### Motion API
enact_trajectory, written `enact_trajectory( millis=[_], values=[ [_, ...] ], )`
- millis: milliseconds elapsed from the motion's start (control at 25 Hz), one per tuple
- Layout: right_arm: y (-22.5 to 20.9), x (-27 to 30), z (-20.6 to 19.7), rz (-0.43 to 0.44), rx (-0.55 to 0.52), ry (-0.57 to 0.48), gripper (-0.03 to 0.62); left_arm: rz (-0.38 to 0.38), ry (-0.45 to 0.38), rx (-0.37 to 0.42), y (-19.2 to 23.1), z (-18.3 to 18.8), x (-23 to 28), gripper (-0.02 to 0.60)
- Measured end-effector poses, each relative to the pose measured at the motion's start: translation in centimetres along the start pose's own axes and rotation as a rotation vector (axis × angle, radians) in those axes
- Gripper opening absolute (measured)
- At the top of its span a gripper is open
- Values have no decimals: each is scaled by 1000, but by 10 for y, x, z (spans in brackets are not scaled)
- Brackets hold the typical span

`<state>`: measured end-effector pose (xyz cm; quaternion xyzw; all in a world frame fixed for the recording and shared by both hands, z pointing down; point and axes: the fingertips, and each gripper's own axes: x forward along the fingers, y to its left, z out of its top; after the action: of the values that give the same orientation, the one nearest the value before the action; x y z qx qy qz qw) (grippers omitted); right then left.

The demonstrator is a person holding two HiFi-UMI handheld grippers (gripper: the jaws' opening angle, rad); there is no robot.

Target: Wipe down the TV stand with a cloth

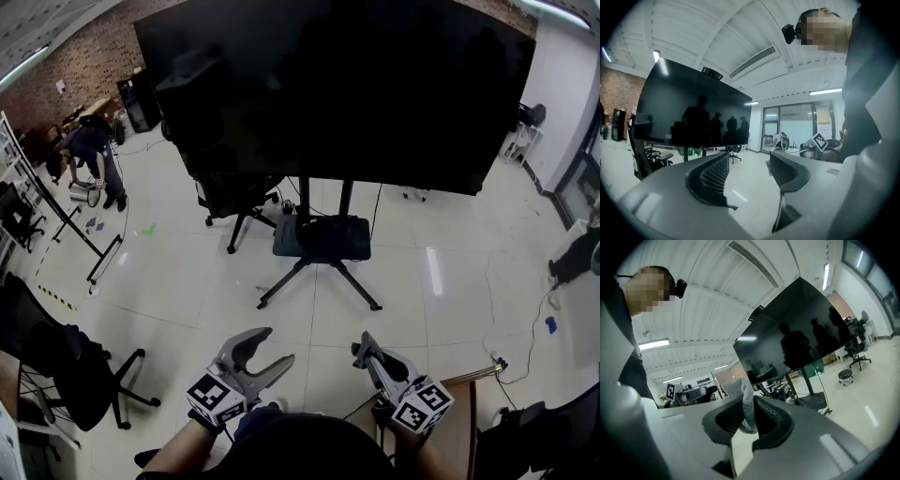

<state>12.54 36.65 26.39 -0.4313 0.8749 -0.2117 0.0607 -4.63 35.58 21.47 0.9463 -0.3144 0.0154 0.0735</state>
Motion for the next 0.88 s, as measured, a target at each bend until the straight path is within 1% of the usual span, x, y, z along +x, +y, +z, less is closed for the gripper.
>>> enact_trajectory(
  millis=[200, 360, 600, 880],
  values=[
    [-5, 7, 3, -9, 15, 4, 44, 6, 7, -5, 5, -1, 1, 298],
    [-8, 29, 1, -5, 17, 19, 44, 4, 18, -6, 17, -1, 0, 298],
    [-9, 81, 11, -5, -8, 21, 44, 11, 7, -20, 66, 0, 3, 298],
    [-26, 147, 27, -70, -42, 20, 44, -47, -20, 4, 128, 16, 13, 298]
  ],
)
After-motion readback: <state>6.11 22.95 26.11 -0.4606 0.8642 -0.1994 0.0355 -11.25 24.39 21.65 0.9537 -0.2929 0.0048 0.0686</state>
